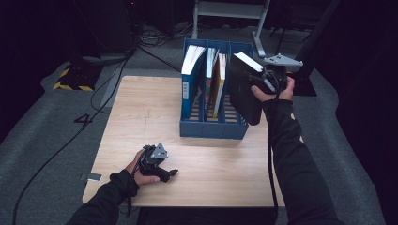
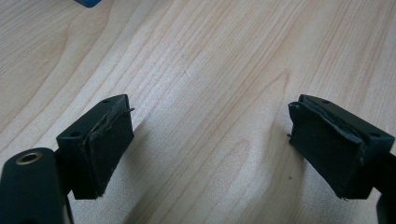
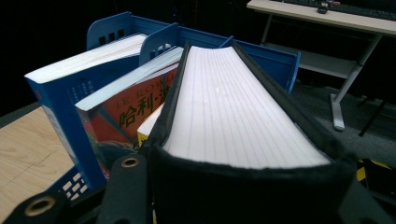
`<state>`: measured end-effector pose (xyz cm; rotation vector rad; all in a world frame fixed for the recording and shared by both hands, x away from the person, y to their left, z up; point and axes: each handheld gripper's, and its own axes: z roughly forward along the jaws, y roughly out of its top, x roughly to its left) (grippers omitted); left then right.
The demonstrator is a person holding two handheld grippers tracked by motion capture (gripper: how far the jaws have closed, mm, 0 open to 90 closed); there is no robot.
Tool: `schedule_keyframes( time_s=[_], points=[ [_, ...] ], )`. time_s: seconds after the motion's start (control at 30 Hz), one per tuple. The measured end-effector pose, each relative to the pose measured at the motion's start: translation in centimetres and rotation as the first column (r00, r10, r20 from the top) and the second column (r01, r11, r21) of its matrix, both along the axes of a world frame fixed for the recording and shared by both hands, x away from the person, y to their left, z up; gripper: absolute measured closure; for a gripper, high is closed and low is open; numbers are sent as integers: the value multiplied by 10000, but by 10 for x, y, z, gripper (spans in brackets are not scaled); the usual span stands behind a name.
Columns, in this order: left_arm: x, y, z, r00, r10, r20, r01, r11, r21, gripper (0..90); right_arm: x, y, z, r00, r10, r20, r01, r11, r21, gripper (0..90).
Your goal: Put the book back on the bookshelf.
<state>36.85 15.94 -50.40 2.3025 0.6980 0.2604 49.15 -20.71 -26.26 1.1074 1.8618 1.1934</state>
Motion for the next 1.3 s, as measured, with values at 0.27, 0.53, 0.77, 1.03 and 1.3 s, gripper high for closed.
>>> schedule_keyframes(
  time_s=[0.27, 0.53, 0.77, 1.03, 1.3],
  points=[
    [0, 0, 0, 10000, -10, -1, 10, 10000, 2, 132, 11, -1, -7, 9992, -371, -139, 374, 9990, 224, 532],
    [0, 0, 0, 10000, -29, -1, 29, 10000, 4, 132, 27, 2, -14, 9974, -679, -226, 686, 9972, 307, 532],
    [0, 0, 0, 10000, -33, -7, 33, 10000, -2, 132, 40, 7, -19, 9956, -879, -321, 895, 9946, 530, 532],
    [0, 0, 0, 10000, -55, -6, 55, 10000, 5, 133, 56, 16, -26, 9916, -1262, -292, 1273, 9909, 433, 532],
    [-1, 0, 0, 10000, -58, -26, 58, 10000, -7, 133, 69, 21, -39, 9875, -1499, -484, 1533, 9853, 751, 531]
  ],
)
